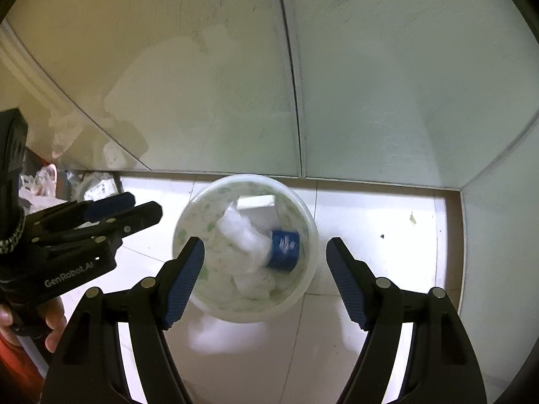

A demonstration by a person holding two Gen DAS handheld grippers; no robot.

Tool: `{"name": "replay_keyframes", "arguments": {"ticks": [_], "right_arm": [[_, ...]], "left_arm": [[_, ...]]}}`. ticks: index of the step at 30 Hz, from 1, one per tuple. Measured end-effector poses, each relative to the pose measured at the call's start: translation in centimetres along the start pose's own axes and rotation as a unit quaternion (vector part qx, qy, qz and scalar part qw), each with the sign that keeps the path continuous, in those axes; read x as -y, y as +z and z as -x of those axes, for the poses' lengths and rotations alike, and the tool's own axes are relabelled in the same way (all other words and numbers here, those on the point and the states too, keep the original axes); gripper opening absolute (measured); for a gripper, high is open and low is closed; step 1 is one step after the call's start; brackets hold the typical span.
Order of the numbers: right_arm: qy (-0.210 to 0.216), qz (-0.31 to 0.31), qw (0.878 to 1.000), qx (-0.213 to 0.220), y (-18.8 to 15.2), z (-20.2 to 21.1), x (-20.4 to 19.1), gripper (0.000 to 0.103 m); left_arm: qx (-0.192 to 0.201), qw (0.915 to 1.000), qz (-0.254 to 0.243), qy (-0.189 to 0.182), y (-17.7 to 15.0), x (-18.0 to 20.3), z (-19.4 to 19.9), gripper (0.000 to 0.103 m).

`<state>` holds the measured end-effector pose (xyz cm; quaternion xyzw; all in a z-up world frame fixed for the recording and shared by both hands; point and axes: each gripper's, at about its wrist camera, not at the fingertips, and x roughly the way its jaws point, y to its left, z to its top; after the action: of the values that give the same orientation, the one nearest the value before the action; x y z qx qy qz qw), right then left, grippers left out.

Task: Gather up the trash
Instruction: 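Open both tools to drop the cup and tissue into the bin, then raise both tools back toward the counter trash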

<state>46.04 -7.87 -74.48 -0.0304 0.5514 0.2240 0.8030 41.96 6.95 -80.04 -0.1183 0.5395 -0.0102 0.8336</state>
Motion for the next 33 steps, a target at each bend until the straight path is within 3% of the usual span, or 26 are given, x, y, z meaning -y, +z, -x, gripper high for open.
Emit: {"name": "replay_keyframes", "arguments": {"ticks": [6, 14, 25, 29, 33], "right_arm": [[0.011, -0.020, 1.000, 0.007, 2.0, 7.6, -0.6, 0.072], [-0.014, -0.010, 0.998, 0.052, 6.6, 24.6, -3.3, 0.072], [-0.012, -0.008, 0.989, 0.148, 13.8, 49.5, -8.5, 0.072], [-0.023, -0.009, 0.980, 0.198, 15.0, 56.1, -11.0, 0.072], [-0.039, -0.018, 0.970, 0.239, 15.4, 60.0, -14.1, 0.072]], "left_arm": [[0.006, 0.9998, -0.014, 0.011, 1.6, 2.2, 8.7, 0.045], [0.028, 0.9992, -0.024, 0.012, 5.9, 6.4, 25.3, 0.045], [0.135, 0.9901, -0.040, 0.009, 13.1, 11.0, 51.0, 0.045], [0.181, 0.9821, -0.052, 0.009, 14.8, 11.5, 58.3, 0.045], [0.220, 0.9734, -0.063, -0.004, 16.5, 11.0, 64.3, 0.046]]}}
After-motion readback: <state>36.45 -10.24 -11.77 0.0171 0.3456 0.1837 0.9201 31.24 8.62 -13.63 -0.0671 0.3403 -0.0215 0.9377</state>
